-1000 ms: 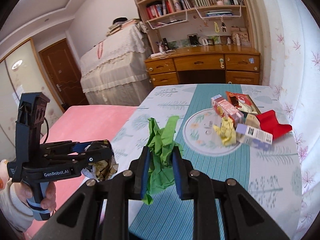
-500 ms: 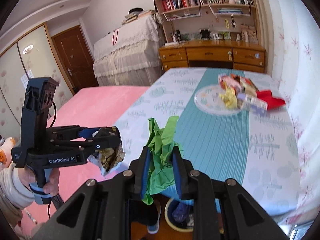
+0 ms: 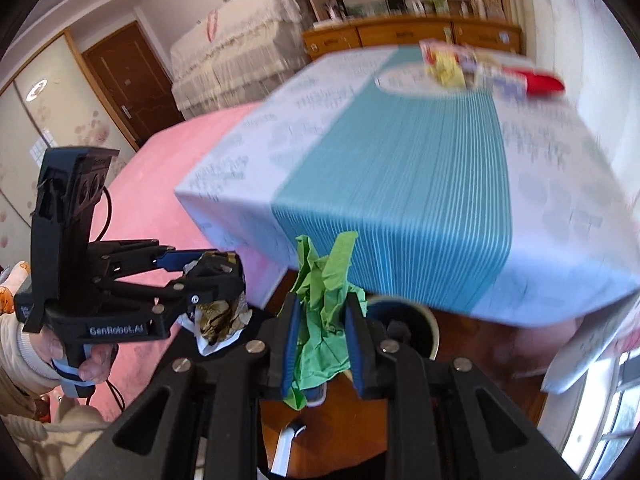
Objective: Collect trash
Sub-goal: 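Carry the wrapper with the left gripper while the right gripper carries the green paper over the bin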
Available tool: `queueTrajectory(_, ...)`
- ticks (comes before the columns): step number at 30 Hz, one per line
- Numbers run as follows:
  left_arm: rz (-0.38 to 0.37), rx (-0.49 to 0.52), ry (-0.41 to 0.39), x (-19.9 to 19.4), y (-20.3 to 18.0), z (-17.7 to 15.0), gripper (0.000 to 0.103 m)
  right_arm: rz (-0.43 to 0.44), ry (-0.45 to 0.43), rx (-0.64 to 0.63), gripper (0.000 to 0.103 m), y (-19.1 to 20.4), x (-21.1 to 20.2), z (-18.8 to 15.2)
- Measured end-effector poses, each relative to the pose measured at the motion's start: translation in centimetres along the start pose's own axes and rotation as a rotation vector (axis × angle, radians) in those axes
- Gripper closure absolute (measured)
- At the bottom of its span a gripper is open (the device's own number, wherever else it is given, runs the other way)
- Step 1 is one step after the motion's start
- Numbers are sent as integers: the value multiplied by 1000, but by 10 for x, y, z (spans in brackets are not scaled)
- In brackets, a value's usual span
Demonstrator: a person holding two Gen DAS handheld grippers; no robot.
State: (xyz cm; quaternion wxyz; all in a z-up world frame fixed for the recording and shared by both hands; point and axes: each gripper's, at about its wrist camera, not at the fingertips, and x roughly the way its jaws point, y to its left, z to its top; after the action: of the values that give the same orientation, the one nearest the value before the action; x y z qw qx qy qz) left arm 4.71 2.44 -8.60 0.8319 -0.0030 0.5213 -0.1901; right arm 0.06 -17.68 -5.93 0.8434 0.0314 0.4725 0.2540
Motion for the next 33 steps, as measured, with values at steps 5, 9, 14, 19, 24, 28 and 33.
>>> queueTrajectory(5,33,32,20,41,-4,-22,59,7,48,56,81,-21,35,-22)
queueTrajectory(9,16,17,44,85,-1,-32,58,-27,72,118,81,-49,72,-38)
queueTrajectory(14,29,-1,94,137,10,-39,58,-78,122,240,81,-87,115,-60)
queueTrajectory(19,43,-13,160,177,21,-48,58,-98,153,351,81,-110,147,-81)
queueTrajectory(24,28,-87,217,211,39,-49,58,-97,179,427,81,-120,177,-91)
queueTrajectory(28,13,-157,245,234,54,-50,57,-99,208,461,81,-126,199,-96)
queueTrajectory(33,-7,-214,281,257,63,-54,57,-98,230,511,81,-137,222,-97)
